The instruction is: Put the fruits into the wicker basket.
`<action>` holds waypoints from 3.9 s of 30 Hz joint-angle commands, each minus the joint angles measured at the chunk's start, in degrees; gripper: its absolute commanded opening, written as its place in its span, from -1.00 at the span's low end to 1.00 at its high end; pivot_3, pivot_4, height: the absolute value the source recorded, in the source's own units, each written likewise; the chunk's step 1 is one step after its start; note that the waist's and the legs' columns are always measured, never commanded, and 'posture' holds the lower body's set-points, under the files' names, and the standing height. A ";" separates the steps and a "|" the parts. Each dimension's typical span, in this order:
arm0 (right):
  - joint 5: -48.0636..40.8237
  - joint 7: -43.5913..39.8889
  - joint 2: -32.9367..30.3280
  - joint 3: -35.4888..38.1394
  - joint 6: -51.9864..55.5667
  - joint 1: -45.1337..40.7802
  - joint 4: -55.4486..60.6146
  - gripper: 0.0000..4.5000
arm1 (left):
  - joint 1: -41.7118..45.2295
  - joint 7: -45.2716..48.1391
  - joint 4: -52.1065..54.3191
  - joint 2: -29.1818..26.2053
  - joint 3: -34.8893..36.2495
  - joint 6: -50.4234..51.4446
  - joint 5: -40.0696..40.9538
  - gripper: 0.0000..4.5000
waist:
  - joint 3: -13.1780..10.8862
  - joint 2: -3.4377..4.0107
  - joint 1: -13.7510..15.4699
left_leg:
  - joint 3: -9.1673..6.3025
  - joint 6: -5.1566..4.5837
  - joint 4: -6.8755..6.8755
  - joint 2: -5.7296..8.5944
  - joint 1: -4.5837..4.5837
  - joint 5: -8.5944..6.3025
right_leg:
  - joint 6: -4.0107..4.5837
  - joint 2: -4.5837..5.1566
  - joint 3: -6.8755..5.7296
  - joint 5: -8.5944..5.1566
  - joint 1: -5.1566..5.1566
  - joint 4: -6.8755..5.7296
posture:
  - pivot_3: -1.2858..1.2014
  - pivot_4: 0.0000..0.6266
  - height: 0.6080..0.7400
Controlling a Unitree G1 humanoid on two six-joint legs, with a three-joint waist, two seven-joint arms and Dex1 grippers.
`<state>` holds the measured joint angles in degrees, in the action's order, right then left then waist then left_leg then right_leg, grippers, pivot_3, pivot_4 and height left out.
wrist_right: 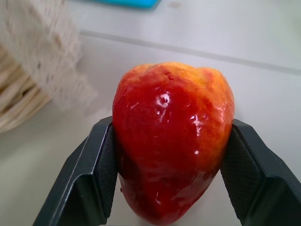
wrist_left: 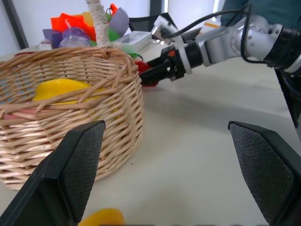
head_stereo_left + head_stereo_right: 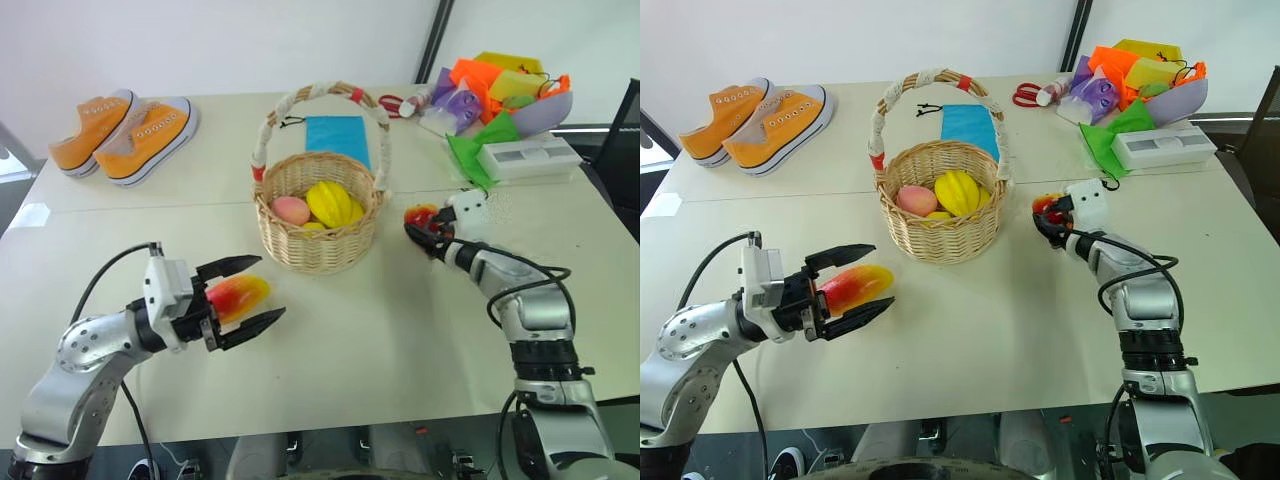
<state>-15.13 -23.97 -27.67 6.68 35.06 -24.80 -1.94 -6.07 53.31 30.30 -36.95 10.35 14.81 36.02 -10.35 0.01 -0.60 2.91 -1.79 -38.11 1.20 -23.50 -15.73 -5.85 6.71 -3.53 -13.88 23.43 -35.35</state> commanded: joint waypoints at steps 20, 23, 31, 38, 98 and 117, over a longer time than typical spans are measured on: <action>-9.76 -10.32 4.42 -14.76 1.61 -14.25 13.97 0.35 | -1.72 -7.32 -4.61 4.32 4.96 -6.53 -4.54 1.00 | 0.00 -0.03 0.21 | -0.01 0.00 0.00 0.01 -0.12 -0.01 | 0.05 0.10 -0.04 0.07 0.15 0.03 | 0.03 -0.52 1.00; -7.86 -9.68 6.02 -14.42 -0.63 -14.78 11.32 0.95 | -2.17 -8.09 -4.20 4.47 4.91 -6.07 -4.80 1.00 | 0.00 -0.03 -0.06 | 0.00 -0.03 0.00 0.07 -0.21 -0.03 | -0.08 0.12 -0.04 0.15 0.16 0.13 | 0.03 -0.52 1.00; -15.10 -19.56 1.12 -7.63 -1.82 -11.30 17.30 0.99 | -5.86 -8.96 -3.30 3.19 4.90 -4.76 -6.35 1.00 | -0.01 -0.02 0.03 | -0.02 -0.06 0.05 0.03 -0.22 -0.05 | -0.10 0.09 -0.07 0.16 0.22 0.11 | 0.03 -0.52 1.00; -24.73 -38.15 -15.70 -3.13 0.59 3.53 29.15 0.99 | -5.27 -8.69 -2.69 -0.26 3.73 0.99 -6.22 1.00 | 0.00 -0.04 0.10 | -0.04 -0.17 0.04 0.02 -0.20 -0.12 | 0.05 0.12 -0.08 0.07 0.12 0.24 | 0.03 -0.52 1.00; -13.39 -28.19 -9.36 -0.65 -18.04 3.18 18.04 1.00 | 32.71 -32.47 -10.06 21.13 -12.28 13.41 -8.33 0.99 | -0.01 -0.15 1.35 | 0.13 -0.15 -0.24 0.00 -0.03 -0.03 | -0.28 -0.17 -0.17 0.39 -0.14 0.17 | 0.03 -0.52 1.00; -11.94 -18.04 -5.59 1.48 -14.89 -3.66 7.87 1.00 | 12.59 -10.05 3.60 4.67 5.12 8.46 5.58 0.99 | -0.01 -0.13 1.23 | 0.12 -0.04 -0.22 -0.03 -0.01 0.03 | -0.24 0.00 -0.11 0.37 -0.10 0.14 | 0.03 -0.52 1.00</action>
<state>-25.76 -43.68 -33.84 5.75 19.23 -26.85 5.11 7.86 39.62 30.34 -30.52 12.83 25.50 39.96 -10.37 -0.13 0.63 3.02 -1.81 -38.32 1.15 -23.50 -15.69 -6.09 6.69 -3.65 -13.51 23.34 -35.20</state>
